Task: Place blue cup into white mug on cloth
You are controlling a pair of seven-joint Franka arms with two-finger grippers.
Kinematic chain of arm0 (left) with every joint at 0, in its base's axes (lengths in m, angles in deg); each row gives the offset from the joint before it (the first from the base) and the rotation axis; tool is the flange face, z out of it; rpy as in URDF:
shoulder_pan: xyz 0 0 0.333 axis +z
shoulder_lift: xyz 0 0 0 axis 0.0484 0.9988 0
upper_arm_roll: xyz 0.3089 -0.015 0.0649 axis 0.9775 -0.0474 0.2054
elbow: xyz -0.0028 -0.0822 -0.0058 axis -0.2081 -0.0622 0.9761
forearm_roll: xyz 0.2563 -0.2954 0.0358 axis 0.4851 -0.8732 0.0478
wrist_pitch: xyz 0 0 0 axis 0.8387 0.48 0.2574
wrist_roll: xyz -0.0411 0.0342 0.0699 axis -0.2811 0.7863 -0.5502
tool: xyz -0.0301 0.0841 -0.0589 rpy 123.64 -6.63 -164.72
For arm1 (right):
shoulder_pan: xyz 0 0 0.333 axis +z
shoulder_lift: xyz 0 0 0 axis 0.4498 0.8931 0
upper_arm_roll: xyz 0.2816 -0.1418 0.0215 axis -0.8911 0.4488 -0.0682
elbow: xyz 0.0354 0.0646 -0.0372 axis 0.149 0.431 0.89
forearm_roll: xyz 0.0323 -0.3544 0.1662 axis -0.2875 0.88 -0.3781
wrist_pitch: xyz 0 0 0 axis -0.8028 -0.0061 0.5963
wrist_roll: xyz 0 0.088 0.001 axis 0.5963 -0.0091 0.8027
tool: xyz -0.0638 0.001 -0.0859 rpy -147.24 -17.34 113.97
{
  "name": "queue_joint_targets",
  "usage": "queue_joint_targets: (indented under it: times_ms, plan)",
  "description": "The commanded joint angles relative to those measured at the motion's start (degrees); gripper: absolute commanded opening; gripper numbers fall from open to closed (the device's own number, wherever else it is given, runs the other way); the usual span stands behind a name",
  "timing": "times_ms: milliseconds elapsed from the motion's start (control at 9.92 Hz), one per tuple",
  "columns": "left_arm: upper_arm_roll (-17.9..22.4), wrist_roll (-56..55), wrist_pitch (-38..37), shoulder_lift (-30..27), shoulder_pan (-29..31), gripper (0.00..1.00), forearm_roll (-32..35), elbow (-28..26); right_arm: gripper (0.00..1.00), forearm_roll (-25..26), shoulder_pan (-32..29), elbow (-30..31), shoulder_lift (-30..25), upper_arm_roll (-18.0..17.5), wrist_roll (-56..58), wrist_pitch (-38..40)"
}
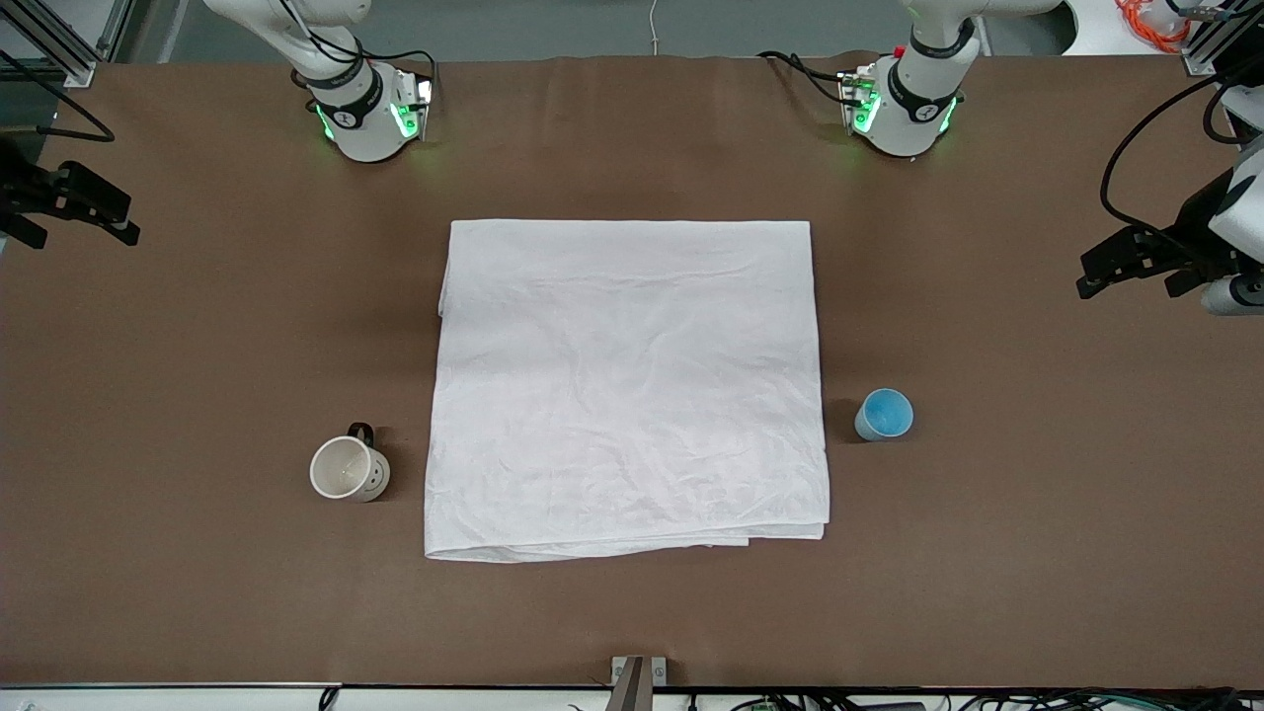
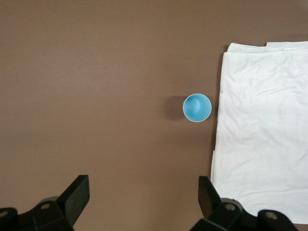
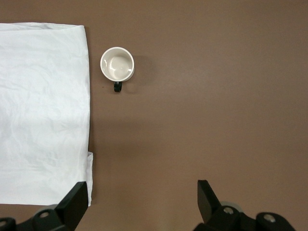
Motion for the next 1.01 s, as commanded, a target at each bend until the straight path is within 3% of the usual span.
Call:
queue_joint_targets:
  times_ms: [0,302,705,907]
  plan:
    - [-0.27,0.29,-0.52,-0.68,0.04,1.00,1.11,-0.13,1.00,0.73,0.10,-0.41,0.13,-0.19,-0.17,0.41]
    - [-0.27,0.99,-0.53,-0.68,0.05,1.00,1.11,-0.21,1.00,0.73,0.53,-0.32,0.31,-0.20,-0.35,0.15]
    - [-0.27,0.99,-0.53,0.36,0.05,1.00,1.03,-0.56,1.00,0.03,7.73,-0.15,10.91,-0.20,-8.52,-6.60]
    - [-0.27,0.56,2.35,7.63,-0.39,1.00,0.50,1.70,1.00,-0.50,7.66,8.23,14.10,-0.28,-8.53,-17.10]
